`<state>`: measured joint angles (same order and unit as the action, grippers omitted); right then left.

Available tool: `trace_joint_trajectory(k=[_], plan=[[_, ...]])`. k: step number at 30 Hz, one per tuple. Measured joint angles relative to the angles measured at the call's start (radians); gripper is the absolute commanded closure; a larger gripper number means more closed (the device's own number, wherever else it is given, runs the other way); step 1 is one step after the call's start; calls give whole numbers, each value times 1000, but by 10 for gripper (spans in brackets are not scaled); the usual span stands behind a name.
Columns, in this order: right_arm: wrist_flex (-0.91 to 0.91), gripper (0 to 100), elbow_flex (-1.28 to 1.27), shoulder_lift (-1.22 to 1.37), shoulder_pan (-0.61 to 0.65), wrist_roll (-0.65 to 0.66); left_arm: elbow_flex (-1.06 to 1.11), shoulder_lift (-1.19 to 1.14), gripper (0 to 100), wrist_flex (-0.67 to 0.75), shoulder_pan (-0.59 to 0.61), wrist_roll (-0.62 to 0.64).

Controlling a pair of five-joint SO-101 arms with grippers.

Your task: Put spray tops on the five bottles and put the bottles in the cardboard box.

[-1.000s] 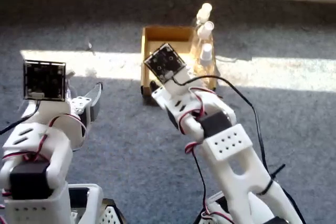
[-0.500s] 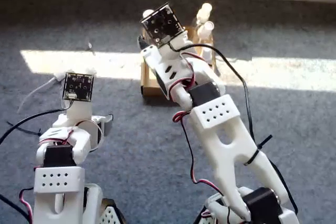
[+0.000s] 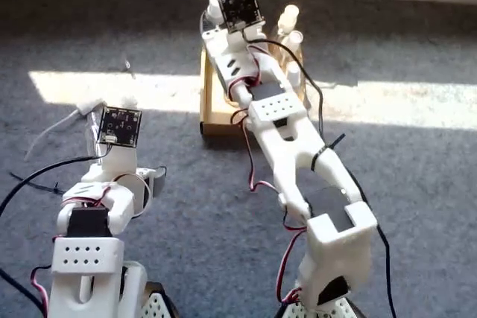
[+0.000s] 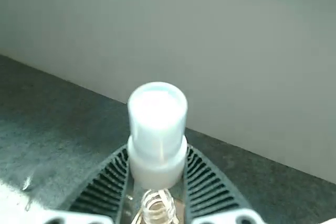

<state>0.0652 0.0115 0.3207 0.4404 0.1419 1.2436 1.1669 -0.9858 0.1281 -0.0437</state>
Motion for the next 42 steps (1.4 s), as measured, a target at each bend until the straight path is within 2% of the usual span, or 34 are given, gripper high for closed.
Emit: trace_joint_trajectory(k=[9,15,27,38,42], plan=[[-2,994,61,35,-6,-3,0,0,765,0,0,0],[-74,994,61,38,-6,-3,0,0,765,0,0,0],[-83,994,61,38,-58,-3,0,0,765,0,0,0],[-81,993,104,147,-83,-5,0,0,765,0,0,0],[-144,988,112,146,-92,-6,0,0,765,0,0,0]])
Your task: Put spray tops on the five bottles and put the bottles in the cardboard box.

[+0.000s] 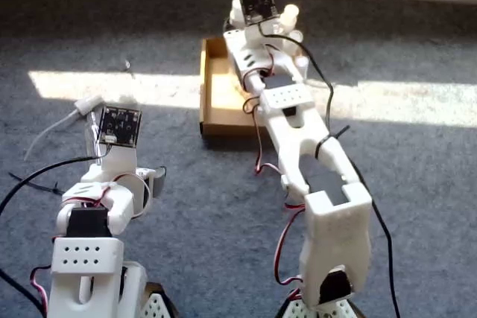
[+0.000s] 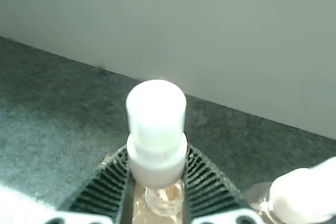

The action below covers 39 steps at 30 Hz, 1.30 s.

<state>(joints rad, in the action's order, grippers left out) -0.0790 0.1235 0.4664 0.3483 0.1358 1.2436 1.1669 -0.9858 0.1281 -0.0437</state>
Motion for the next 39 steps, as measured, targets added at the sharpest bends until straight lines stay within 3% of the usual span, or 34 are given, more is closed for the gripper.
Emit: trace_joint_trajectory(k=[4,9,17,39], plan=[[-35,977,17,0,0,0,0,0,765,0,0,0],[-52,878,55,2,3,0,0,0,765,0,0,0],[-144,871,121,2,3,2,0,0,765,0,0,0],[-150,875,164,2,21,2,0,0,765,0,0,0]])
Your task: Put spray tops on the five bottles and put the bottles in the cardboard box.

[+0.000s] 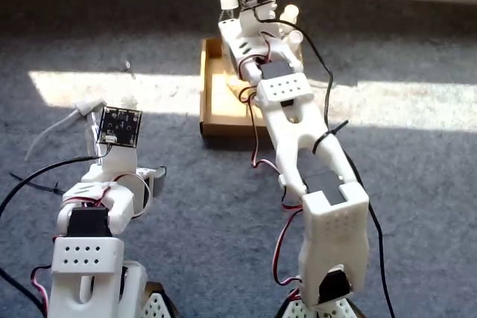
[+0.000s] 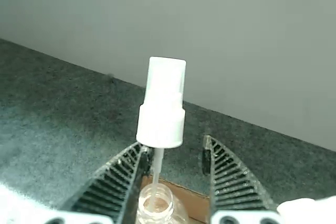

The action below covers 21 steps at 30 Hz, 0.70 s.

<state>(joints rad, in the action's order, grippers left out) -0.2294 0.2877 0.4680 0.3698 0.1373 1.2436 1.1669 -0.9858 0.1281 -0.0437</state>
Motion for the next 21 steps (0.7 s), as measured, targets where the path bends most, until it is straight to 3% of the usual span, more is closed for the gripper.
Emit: trace_joint_trajectory(k=[6,12,21], plan=[[0,863,0,0,0,0,0,0,765,0,0,0],[-23,697,0,0,0,0,0,0,765,0,0,0],[-140,693,0,0,0,0,0,0,765,0,0,0]])
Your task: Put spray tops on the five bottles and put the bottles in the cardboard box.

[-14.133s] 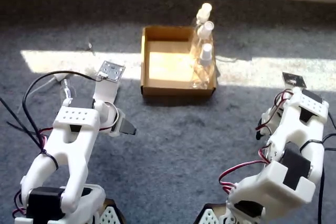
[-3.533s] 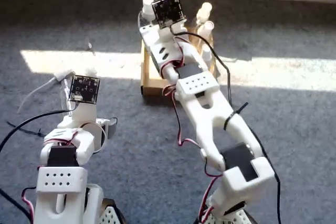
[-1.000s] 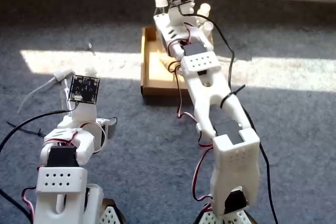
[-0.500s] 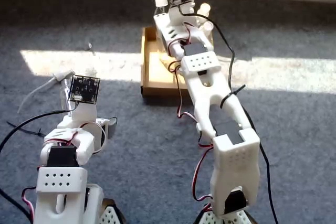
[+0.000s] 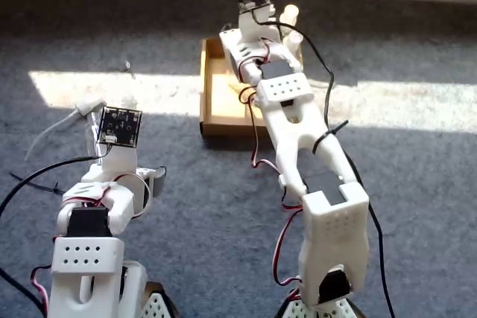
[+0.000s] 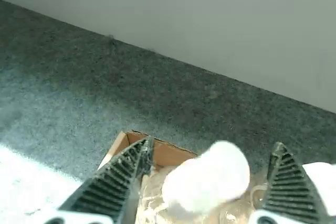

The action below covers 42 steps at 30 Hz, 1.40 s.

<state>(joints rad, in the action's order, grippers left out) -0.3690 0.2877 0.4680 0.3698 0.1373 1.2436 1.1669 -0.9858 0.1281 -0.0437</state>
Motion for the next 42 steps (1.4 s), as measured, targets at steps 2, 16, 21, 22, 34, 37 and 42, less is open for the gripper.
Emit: trace_joint_trajectory(k=[2,16,21,22,34,37,42], plan=[[0,693,0,0,0,0,0,0,765,0,0,0],[0,693,0,-54,17,0,0,0,765,0,0,0],[0,694,0,-54,17,0,0,0,765,0,0,0],[0,694,0,-54,17,0,0,0,765,0,0,0],[-227,694,0,-54,91,0,0,0,765,0,0,0],[-396,694,0,-54,130,0,0,0,765,0,0,0],[-516,694,0,-54,161,0,0,0,765,0,0,0]])
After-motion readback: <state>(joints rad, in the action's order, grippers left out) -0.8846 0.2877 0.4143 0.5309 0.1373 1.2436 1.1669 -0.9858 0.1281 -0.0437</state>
